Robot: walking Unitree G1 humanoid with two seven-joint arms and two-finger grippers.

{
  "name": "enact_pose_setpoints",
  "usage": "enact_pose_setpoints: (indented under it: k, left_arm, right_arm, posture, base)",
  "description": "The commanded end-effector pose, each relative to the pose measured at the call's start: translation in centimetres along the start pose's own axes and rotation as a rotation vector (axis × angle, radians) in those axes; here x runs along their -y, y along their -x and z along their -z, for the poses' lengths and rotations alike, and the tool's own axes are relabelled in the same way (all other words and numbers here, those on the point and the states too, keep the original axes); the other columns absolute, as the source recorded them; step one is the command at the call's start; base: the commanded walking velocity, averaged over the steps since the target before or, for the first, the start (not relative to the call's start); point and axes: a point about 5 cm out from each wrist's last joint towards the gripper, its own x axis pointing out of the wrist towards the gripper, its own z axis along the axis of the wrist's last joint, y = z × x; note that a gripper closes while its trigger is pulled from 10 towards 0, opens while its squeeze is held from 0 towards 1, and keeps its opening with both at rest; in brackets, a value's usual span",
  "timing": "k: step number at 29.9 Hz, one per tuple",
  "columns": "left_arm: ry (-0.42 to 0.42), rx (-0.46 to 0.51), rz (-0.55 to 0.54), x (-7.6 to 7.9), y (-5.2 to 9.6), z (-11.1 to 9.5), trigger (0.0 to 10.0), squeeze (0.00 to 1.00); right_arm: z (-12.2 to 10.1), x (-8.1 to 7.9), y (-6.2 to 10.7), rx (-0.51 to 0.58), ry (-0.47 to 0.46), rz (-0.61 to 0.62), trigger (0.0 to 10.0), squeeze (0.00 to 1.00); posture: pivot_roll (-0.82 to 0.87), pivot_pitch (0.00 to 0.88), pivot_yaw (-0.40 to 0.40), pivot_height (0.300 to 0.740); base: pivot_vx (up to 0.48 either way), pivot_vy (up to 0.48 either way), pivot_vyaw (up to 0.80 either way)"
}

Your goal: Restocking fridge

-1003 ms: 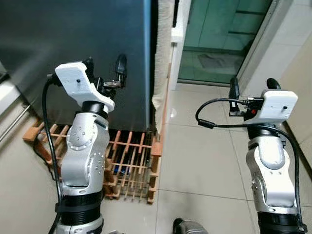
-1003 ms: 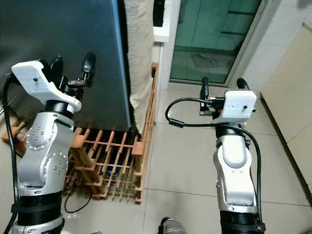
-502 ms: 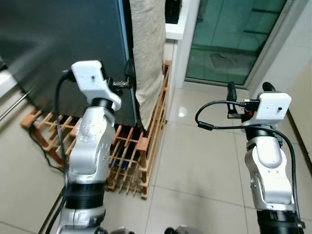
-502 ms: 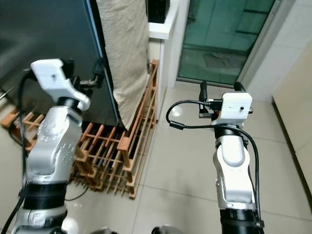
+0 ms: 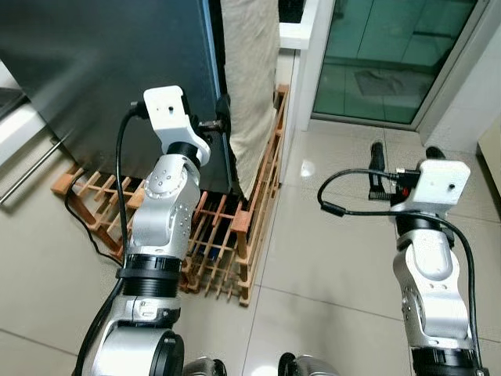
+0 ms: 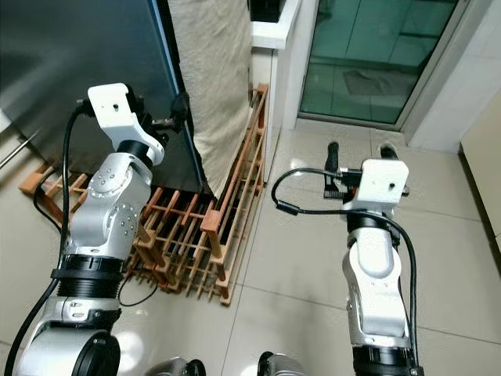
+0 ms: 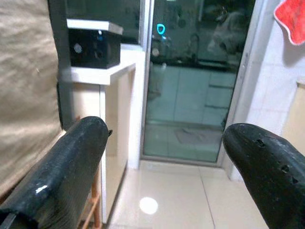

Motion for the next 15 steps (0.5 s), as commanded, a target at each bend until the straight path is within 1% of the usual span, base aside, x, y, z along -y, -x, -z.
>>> enact_pose_setpoints:
  k: [1,3,5,8,10,13,15]
  left_arm:
    - [-0.006,0.006,0.041,0.8,0.2,-0.3,10.0,0.0]
    - [0.001,-0.013,0.078,1.2,1.5,0.1,10.0,0.0]
    - [0.005,-0.03,0.102,1.5,2.4,0.7,10.0,0.0]
    - [0.016,-0.021,0.111,1.7,2.3,0.5,10.0,0.0]
    - [0.032,-0.018,0.143,2.5,2.3,0.3,10.0,0.0]
    - [0.036,-0.039,0.139,2.6,2.3,0.6,10.0,0.0]
    - [0.04,-0.053,0.127,2.5,2.1,0.9,10.0,0.0]
  right_arm:
    - [-0.5,-0.1,0.0,0.018,0.003,0.001,10.0,0.0]
    - [-0.2,-0.1,0.2,0.009,0.003,0.0,10.0,0.0]
    - [0.1,0.0,0.1,-0.001,0.007,0.001,10.0,0.0]
    - [0.3,0.1,0.0,-0.006,0.011,-0.001,10.0,0.0]
    - [0.3,0.0,-0.2,-0.004,0.018,-0.006,10.0,0.0]
    - [0.2,0.1,-0.4,-0.002,0.02,-0.007,10.0,0.0]
    - [0.2,0.1,-0.5,0.001,0.021,-0.006,10.0,0.0]
  posture:
    - [-0.17,0.133,0.048,0.74]
    - [-0.16,0.131,0.047,0.74]
    - [-0.15,0.126,0.042,0.74]
    - [-0.15,0.119,0.037,0.74]
    - [-0.15,0.112,0.032,0.74]
    - [-0.15,0.11,0.029,0.74]
    - [-0.16,0.108,0.027,0.74]
  base:
    - [0.0,0.0,0.0]
    - [0.0,0.0,0.0]
    - [0.0,0.0,0.0]
    - [0.0,0.0,0.0]
    - [0.0,0.0,0.0]
    - [0.0,0.0,0.0]
    - [0.0,0.0,0.0]
